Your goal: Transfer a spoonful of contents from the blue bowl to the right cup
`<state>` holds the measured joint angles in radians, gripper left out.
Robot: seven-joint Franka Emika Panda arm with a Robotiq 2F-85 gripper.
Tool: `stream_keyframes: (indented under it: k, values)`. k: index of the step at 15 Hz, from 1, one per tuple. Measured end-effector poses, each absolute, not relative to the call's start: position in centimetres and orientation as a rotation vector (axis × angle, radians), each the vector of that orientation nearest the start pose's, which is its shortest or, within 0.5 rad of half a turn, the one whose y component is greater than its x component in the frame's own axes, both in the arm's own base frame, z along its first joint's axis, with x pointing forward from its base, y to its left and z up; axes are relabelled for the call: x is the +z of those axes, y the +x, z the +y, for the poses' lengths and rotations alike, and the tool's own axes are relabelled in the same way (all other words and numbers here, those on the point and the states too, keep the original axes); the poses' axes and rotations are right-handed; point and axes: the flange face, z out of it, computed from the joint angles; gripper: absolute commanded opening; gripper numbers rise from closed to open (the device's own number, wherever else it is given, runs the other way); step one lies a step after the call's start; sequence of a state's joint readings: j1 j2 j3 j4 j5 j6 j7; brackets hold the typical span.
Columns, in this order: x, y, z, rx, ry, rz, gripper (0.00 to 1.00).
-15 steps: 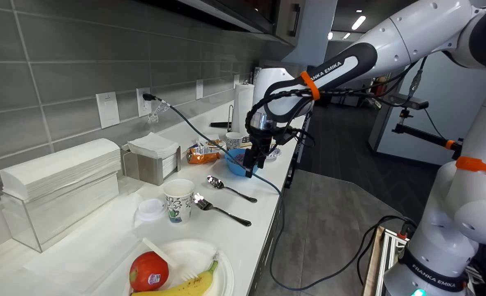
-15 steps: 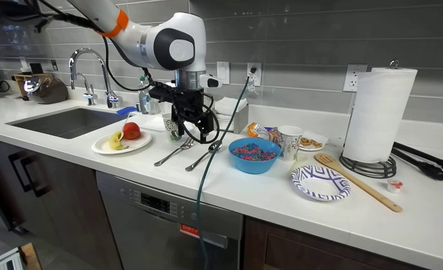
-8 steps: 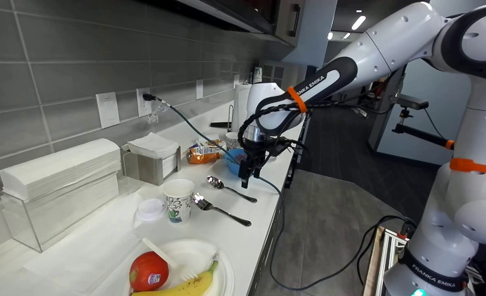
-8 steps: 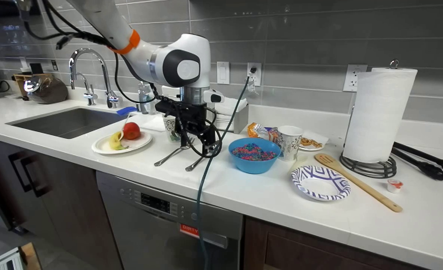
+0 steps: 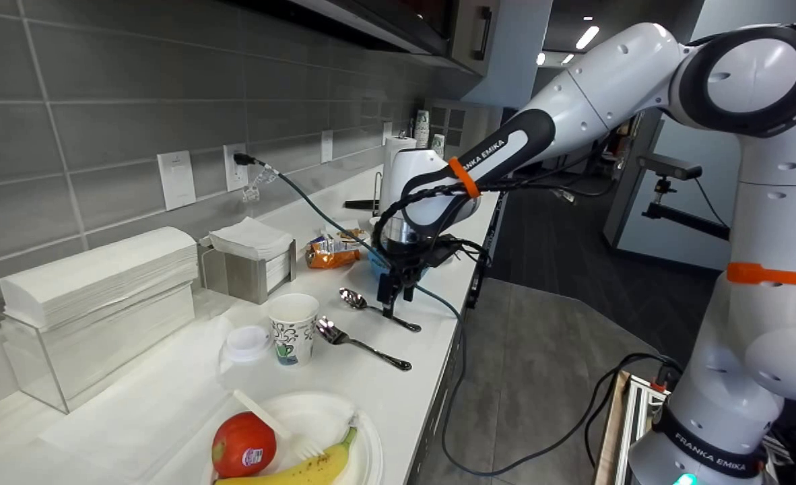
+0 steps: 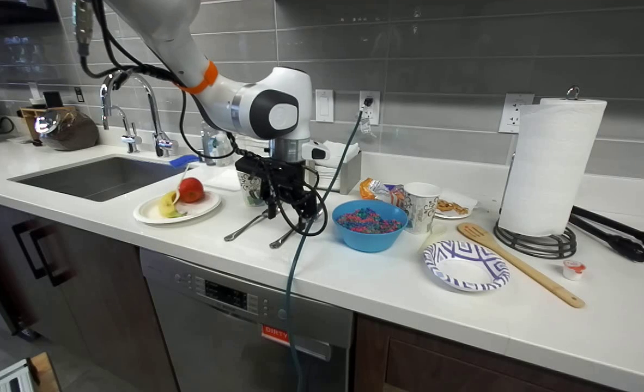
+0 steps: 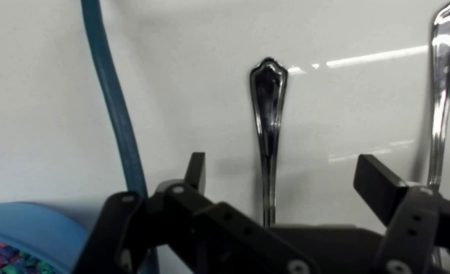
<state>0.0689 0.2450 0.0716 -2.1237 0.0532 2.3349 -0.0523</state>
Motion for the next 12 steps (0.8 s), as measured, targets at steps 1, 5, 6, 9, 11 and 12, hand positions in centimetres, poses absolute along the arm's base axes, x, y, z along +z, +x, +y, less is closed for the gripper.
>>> stream_keyframes:
  k: [1,5,6,9,11,12]
  values:
    - [29.0,56.6,8.2,0.056,-3.08,-0.241,0.95]
    - [28.2,57.6,9.3,0.035,-3.101,-0.267,0.64]
    - [28.1,57.8,9.5,0.033,-3.11,-0.278,0.54]
    - [27.8,58.2,10.2,0.03,-3.137,-0.303,0.32]
    - [27.5,58.3,10.5,0.028,-3.156,-0.32,0.23]
    - [27.5,58.4,10.5,0.027,-3.164,-0.327,0.2]
